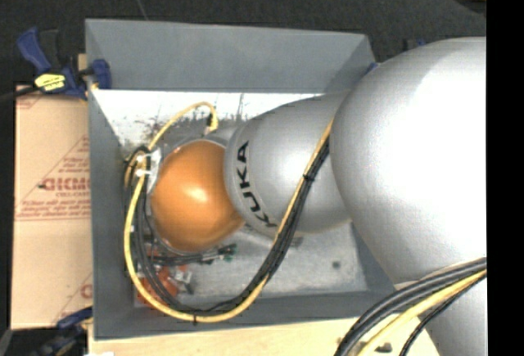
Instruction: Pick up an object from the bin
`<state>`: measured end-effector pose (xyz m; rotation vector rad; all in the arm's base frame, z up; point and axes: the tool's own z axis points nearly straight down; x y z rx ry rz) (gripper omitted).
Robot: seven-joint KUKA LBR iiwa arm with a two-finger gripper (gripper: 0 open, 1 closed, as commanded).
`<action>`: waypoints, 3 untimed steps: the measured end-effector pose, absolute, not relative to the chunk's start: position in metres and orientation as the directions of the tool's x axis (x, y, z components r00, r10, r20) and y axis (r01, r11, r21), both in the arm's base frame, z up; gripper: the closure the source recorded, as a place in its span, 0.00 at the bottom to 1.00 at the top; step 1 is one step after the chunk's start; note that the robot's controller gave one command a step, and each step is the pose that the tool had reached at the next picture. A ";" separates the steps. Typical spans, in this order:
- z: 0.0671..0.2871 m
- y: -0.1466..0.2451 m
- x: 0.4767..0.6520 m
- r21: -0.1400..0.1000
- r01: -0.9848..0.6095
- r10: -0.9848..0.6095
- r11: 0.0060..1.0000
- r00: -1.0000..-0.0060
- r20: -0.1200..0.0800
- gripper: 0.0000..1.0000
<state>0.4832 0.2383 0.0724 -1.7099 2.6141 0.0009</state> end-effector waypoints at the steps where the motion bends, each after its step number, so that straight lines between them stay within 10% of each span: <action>1: 0.072 0.238 0.483 -0.009 -0.916 -0.916 0.401 -0.401 -0.015 1.00; 3: 0.081 0.238 0.484 -0.010 -0.913 -0.913 0.408 -0.408 -0.018 1.00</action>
Offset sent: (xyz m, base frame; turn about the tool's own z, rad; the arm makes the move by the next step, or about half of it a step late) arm 0.0001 0.0000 0.0080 0.0006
